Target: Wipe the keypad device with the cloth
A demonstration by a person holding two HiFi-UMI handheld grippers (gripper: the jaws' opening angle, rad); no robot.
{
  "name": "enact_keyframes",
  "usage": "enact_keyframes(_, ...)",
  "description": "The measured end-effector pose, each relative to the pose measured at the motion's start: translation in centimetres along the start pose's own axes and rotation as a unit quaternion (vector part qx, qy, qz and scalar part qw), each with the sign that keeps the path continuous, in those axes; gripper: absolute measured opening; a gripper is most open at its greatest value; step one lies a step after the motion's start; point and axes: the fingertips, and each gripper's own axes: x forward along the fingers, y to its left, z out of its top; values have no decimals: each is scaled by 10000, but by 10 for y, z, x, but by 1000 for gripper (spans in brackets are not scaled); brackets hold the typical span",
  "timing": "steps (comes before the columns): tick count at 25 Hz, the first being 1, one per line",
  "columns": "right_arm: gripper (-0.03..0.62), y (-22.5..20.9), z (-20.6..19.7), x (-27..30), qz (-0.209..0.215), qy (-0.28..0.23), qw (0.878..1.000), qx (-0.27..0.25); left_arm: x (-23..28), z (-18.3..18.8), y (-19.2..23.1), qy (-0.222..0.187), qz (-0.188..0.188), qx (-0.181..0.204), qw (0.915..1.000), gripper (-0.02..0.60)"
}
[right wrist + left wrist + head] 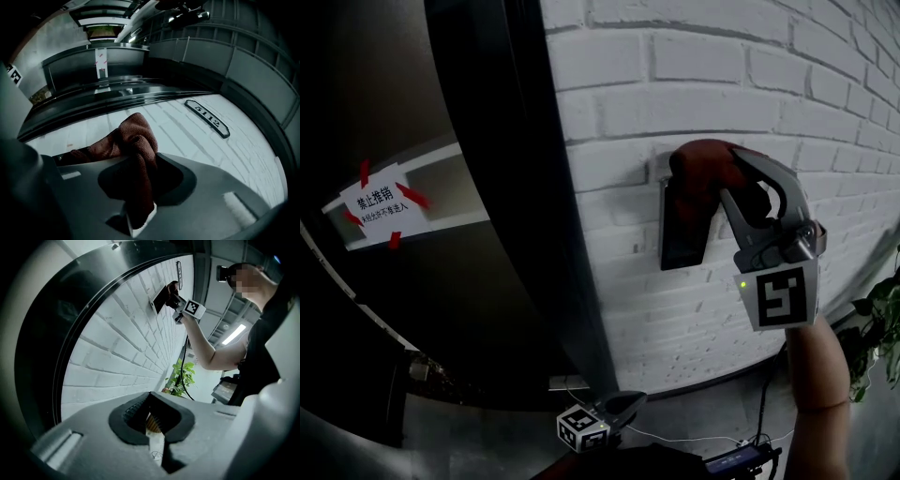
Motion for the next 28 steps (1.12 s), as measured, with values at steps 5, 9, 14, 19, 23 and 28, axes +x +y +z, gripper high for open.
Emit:
enact_keyframes(5,86,1,-16,3,46,172,9982,579,-10,-2,2,5,117,-30,9999,3)
enact_keyframes(9,86,10,-26,-9,180,211,9937,1088,-12,-4,4,68,175,-24,9998,3)
enact_keyframes(14,86,24,-40,-16,475,260,9875,1480,-3,-6,1,188,71,-10,9998,3)
enact_keyframes(19,86,33,-47,-17,617,277,9847,1603,2,-7,-1,229,2,28,9997,3)
enact_keyframes(23,86,45,-52,-22,758,273,9812,1754,2,-8,0,241,27,6,9997,3)
enact_keyframes(28,84,89,-72,-41,1164,607,9748,1803,1,-8,1,250,29,20,9997,3)
